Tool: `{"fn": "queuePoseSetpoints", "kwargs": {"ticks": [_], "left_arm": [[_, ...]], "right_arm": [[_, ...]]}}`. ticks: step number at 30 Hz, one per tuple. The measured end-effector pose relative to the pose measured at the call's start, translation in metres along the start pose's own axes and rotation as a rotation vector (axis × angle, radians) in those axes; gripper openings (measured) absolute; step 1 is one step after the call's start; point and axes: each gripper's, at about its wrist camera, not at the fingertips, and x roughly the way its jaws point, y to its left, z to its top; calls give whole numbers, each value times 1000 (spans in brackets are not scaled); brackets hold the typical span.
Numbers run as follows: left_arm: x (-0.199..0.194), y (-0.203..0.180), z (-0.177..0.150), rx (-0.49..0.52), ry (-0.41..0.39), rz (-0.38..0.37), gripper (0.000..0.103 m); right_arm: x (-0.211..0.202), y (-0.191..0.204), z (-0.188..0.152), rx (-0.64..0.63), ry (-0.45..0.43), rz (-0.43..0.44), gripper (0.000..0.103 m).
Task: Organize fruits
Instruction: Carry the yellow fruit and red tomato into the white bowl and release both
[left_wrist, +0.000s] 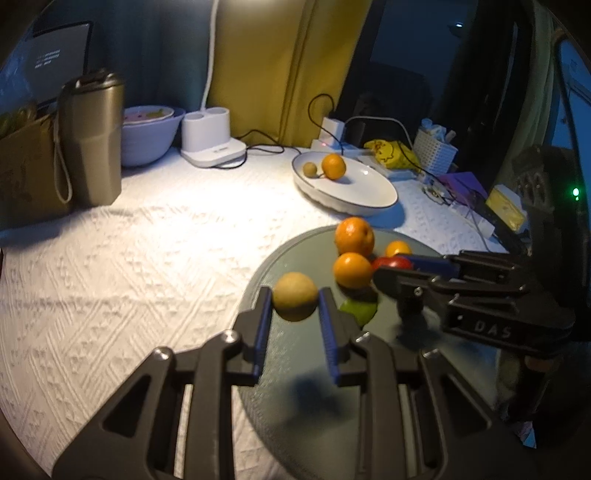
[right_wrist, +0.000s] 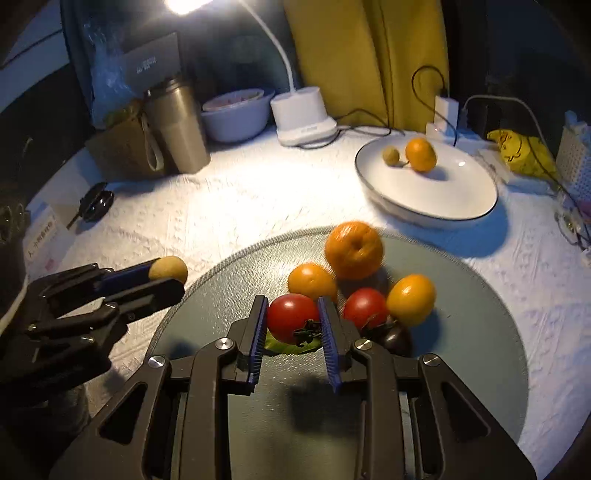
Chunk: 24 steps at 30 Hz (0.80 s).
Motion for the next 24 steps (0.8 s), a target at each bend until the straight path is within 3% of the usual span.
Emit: {"fn": "queuePoseSetpoints", "kwargs": {"ticks": [24], "left_arm": [[37,-40,65,101,-43,-6,26]], "right_arm": [[-41,-79,45,33,-170,-43,30]]}}
